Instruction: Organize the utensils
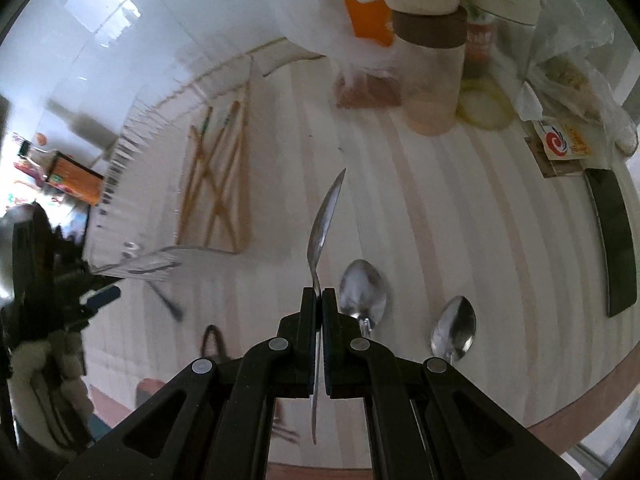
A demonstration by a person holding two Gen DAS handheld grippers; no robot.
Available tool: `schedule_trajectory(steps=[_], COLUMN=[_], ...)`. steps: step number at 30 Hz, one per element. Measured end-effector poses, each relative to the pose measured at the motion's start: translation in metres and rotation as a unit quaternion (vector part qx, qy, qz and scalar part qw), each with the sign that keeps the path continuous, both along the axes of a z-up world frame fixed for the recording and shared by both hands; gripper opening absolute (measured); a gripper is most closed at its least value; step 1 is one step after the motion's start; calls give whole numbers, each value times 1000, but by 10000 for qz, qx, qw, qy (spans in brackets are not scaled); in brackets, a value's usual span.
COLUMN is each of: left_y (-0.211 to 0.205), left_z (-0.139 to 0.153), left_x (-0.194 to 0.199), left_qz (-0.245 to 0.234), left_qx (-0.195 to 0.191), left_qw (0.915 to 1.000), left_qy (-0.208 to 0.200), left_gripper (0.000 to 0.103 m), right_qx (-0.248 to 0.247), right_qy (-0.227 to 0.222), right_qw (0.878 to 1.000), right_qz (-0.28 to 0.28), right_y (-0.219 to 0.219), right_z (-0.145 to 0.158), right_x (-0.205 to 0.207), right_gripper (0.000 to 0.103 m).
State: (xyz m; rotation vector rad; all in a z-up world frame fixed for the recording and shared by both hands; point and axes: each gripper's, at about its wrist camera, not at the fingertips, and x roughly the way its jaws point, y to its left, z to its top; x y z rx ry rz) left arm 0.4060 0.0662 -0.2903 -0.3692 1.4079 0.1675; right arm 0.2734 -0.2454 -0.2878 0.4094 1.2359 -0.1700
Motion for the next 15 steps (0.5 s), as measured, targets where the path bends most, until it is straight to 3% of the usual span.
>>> schedule_trajectory(steps=[4,8,9,12,15], left_y=[-2,-12,-16,-20,-18], left_z=[-11,-14,-14,-13,-10], left_x=[15,28,30,28,17], left_qz=[-6,-437,-650,-1130,-1444], left_qx=[344,819,863,1044,932], left_qw=[9994,9956,9940,9875,9843], left_qy=[24,-93,-189,-338,-401], left_gripper=[34,33,25,19,15], right_qx=[-92,-159,-166,-229,-281], right_qy=[38,105,120,151,191], right_qw=[9999,9997,9997,9996,9994], right_qz=[-96,-127,-127,-116,-84], right_y=[-1,0,1,1,1], right_z=[-9,-13,-13,-14,-13], right_x=[1,3,2,-1,-8], right_gripper=[2,2,2,2,2])
